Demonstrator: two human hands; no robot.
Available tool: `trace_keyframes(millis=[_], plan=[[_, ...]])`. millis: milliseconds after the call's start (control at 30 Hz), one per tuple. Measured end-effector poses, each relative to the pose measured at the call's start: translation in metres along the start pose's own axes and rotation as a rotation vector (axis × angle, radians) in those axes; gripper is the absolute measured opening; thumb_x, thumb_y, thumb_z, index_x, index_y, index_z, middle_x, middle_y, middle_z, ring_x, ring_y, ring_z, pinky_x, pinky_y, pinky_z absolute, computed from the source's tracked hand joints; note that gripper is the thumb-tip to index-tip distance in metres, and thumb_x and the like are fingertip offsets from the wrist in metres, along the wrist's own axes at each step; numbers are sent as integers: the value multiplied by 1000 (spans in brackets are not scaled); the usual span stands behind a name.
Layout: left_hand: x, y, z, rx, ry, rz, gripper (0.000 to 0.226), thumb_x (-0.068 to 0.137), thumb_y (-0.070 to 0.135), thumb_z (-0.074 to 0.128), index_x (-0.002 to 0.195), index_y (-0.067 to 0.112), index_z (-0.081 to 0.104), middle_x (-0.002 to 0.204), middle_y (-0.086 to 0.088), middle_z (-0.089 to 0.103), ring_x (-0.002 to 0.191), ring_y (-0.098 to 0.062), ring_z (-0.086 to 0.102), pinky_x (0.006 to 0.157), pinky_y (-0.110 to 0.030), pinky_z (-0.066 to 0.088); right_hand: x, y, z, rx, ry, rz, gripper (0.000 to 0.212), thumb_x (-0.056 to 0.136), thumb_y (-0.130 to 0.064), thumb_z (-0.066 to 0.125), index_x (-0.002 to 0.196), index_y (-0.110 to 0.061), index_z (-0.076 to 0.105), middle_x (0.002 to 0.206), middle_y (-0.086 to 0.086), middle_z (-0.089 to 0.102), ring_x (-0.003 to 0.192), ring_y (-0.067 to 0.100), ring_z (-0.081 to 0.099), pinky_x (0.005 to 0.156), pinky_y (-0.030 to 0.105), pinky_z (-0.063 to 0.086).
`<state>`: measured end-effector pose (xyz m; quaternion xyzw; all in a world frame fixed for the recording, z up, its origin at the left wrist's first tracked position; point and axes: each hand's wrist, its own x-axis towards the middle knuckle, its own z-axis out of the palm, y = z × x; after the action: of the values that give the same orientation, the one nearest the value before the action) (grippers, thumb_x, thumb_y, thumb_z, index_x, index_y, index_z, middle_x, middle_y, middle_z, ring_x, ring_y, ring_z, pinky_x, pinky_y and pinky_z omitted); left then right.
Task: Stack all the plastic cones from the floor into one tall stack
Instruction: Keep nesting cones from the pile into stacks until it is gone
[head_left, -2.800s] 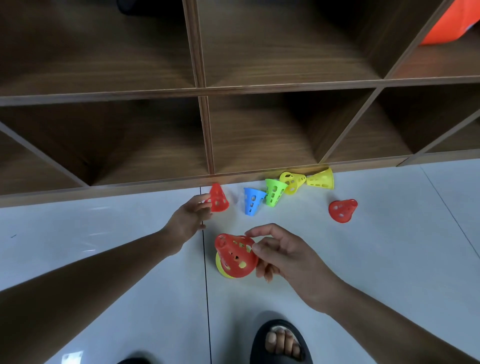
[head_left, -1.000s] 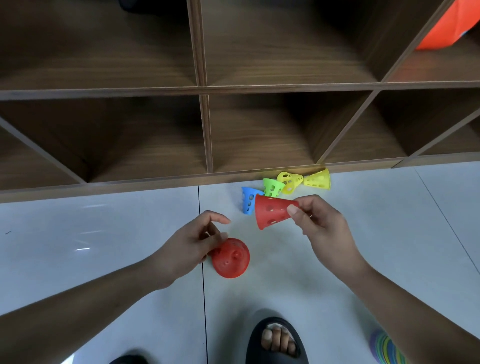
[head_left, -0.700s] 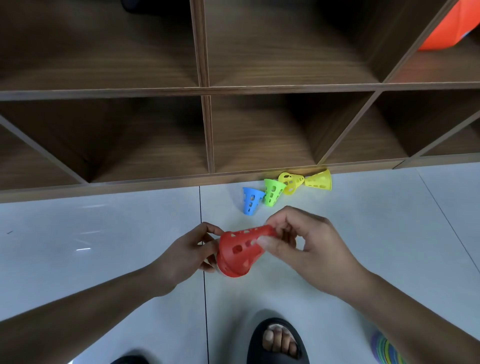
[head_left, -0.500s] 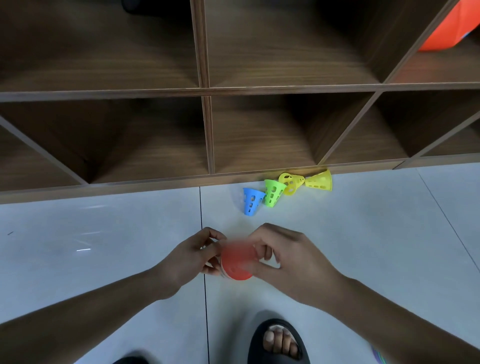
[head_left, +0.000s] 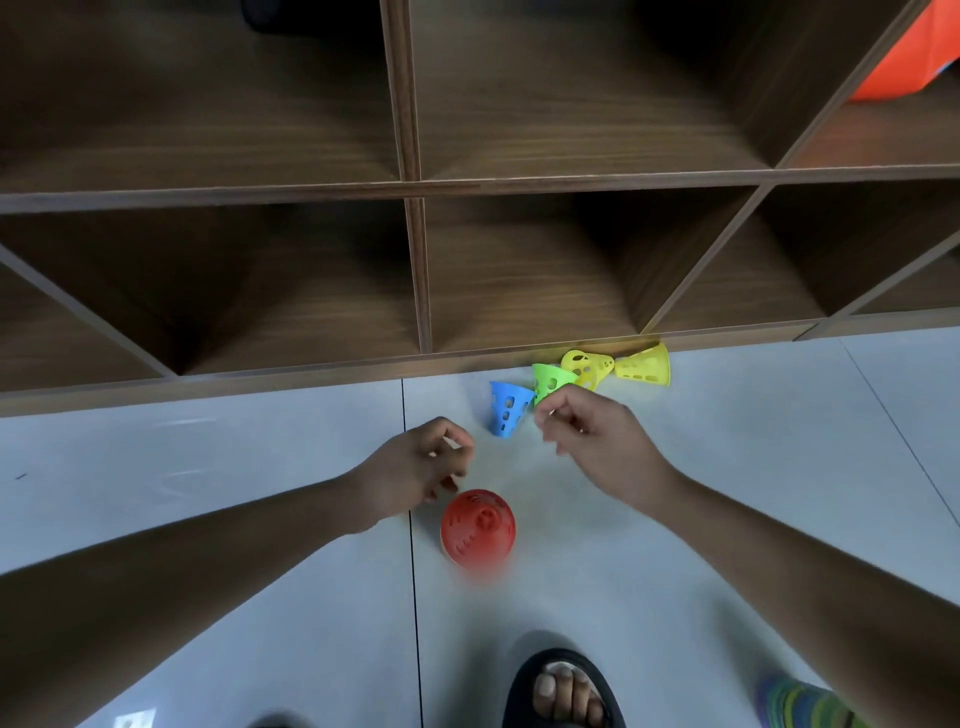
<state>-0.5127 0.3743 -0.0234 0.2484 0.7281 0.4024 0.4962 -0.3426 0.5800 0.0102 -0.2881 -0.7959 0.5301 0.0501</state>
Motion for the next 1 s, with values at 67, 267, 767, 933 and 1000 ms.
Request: trace_keyframes(millis=[67,267,767,933,1000], plan=[[14,9,1,50,26,21,11,101,40,69,108,31,68,107,-3,72,83,-13,75,72,-28,54,19,19,-7,-58,62,37,13,98,-20,69,91,-31,72,90,2,72,72,15,69,83,46,57],[49,33,0,272,82,147,25,103,39,65,127,31,64,128,14,64,105,-7,68,91,-30,55,62,58,-22,-295,149,69,14,96,-18,70,107,-27,72,110,-5,68,85,16,67,83,29,50],[101,11,1,731,-9,325,37,105,27,60,142,28,64,155,8,51,143,-15,43,120,-35,37,70,87,-14,-558,141,-89,23,92,-6,67,106,-22,75,113,-4,67,74,17,64,75,31,50],[78,4,-7,677,12,328,28,100,24,71,128,23,74,124,0,70,113,-16,66,102,-36,51,40,90,-6,-457,203,-54,15,93,-11,70,89,-25,71,91,-8,71,69,8,60,72,32,53],[65,1,-9,640,64,326,20,97,21,73,116,24,78,113,6,74,102,-10,68,96,-35,55,26,87,-1,-385,217,-16,16,93,-12,72,89,-27,70,87,-11,69,72,4,62,74,32,54]])
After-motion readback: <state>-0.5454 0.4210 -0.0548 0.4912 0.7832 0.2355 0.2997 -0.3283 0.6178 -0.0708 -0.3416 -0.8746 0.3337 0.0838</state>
